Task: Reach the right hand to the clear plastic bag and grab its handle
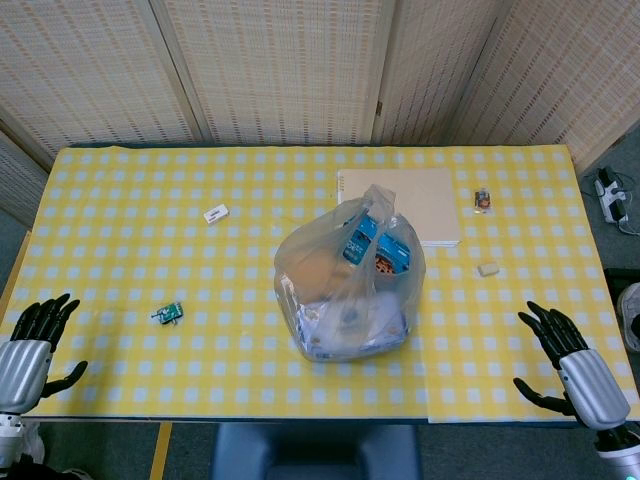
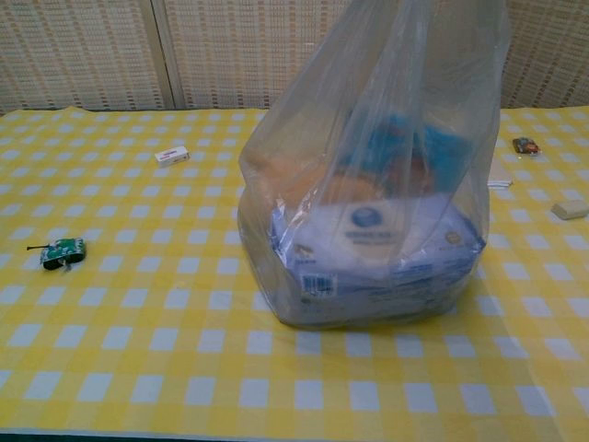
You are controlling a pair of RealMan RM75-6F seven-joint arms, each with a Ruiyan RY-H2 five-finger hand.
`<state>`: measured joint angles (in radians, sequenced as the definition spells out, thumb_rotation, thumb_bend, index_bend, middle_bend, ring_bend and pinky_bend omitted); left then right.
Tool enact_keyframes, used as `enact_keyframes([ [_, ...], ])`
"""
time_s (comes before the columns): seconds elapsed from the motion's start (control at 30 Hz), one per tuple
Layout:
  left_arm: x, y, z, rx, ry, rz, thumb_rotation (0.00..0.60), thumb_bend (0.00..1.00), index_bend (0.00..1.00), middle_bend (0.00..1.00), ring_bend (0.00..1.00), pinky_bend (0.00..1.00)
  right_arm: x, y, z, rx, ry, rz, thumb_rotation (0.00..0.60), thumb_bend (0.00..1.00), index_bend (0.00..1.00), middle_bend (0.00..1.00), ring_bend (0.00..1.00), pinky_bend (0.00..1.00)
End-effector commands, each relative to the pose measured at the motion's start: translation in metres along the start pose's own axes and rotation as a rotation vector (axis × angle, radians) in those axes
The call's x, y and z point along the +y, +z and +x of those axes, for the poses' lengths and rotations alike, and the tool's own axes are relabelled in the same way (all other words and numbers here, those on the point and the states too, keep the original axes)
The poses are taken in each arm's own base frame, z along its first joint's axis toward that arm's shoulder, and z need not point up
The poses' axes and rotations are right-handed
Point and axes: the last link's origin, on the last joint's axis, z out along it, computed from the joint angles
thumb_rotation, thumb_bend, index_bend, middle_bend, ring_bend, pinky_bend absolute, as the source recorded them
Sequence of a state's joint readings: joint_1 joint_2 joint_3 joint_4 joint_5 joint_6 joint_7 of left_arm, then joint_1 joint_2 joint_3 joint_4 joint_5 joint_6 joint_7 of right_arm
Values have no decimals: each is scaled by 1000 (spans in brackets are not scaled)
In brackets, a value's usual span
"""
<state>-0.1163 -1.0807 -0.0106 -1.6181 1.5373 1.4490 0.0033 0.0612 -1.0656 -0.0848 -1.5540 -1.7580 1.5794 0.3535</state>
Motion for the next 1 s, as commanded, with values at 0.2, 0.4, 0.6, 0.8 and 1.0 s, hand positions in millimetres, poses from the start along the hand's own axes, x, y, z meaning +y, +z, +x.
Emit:
enact_keyframes([
  [0.2, 1, 1, 0, -2, -3, -5, 600, 312, 92, 76, 48, 0, 0, 0, -2, -19, 3, 1, 600, 301, 0, 0, 0, 0],
  [0.4, 7, -1, 1, 16, -8, -31, 600, 312, 92, 76, 48, 0, -13, 5, -9, -53, 162, 136, 600, 301, 0, 0, 0, 0],
  [0.6, 6, -1, -1, 2, -6, -35, 600, 312, 92, 76, 48, 0, -28, 16, -3, -81, 428, 299, 600, 300, 0, 0, 0, 0],
  [0.8, 6, -2, 2, 11, -12, -34, 600, 312, 92, 76, 48, 0, -46, 45, -1, -97, 736, 387, 600, 301, 0, 0, 0, 0],
  [1.0, 3, -4, 5, 22, -23, -31, 600, 312, 92, 76, 48, 0, -66, 75, -5, -174, 1055, 425, 600, 300, 0, 0, 0, 0],
])
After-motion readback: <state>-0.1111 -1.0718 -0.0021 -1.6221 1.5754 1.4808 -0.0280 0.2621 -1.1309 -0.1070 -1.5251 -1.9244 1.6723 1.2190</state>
